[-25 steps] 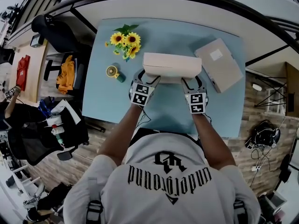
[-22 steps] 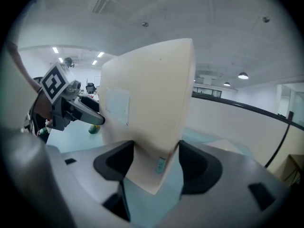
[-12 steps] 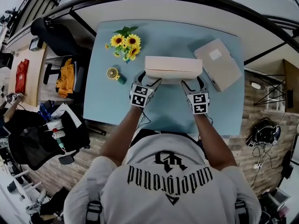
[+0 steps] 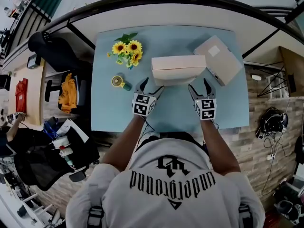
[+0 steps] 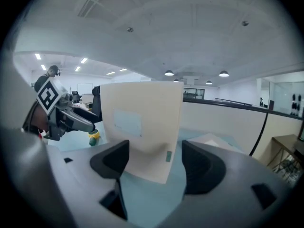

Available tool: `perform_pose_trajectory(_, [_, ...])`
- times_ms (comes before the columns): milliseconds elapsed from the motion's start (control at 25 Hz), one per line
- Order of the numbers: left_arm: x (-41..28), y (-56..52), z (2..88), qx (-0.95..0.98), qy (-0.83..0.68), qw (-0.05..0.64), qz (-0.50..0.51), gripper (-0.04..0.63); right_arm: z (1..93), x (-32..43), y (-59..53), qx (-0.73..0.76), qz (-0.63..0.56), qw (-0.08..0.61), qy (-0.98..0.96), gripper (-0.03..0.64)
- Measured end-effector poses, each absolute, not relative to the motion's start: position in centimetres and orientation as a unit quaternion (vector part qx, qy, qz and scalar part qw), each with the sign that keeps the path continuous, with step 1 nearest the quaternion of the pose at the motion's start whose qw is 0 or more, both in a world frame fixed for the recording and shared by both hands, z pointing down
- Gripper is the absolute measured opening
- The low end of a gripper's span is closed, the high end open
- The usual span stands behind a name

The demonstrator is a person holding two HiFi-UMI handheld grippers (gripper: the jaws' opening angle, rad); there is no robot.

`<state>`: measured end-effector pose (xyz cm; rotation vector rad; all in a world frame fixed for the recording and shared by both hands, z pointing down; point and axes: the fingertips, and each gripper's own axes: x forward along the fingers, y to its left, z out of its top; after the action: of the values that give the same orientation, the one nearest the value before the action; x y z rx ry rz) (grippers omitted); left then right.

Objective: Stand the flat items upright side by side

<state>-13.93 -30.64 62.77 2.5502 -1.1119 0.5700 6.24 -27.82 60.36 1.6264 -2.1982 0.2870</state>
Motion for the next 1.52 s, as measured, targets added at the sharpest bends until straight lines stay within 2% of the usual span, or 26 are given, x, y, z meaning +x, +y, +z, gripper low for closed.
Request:
perform_pose_trajectory(440, [-15.4,-24.4,58.1,0.929,-0.313,0.113,0.163,0.382,54.5,2.0,-17.9,0.636,0.1,0.121,-0.755,0.339])
perform_pose_trajectory(720, [-11.2,-21.3,56.6,0.951,-0.25,0.11,0.148,0.379,52.7,3.1,-12.8,0.663,0.102,0.107,-0.734,0.331])
perform_pose_trajectory(1120, [-0.4,-18.7,54.5,0.967,-0.2,0.087,0.131,0.374,51.2,11.0,-9.3,0.688,0.085,0.084,-0.715,0.325])
perform_pose_trajectory(1520, [15.2,-15.4,53.7,0.963,-0.221,0.088,0.124,0.376,50.3,25.7,-6.4,0.661,0.079,0.078,-0.742,0.322])
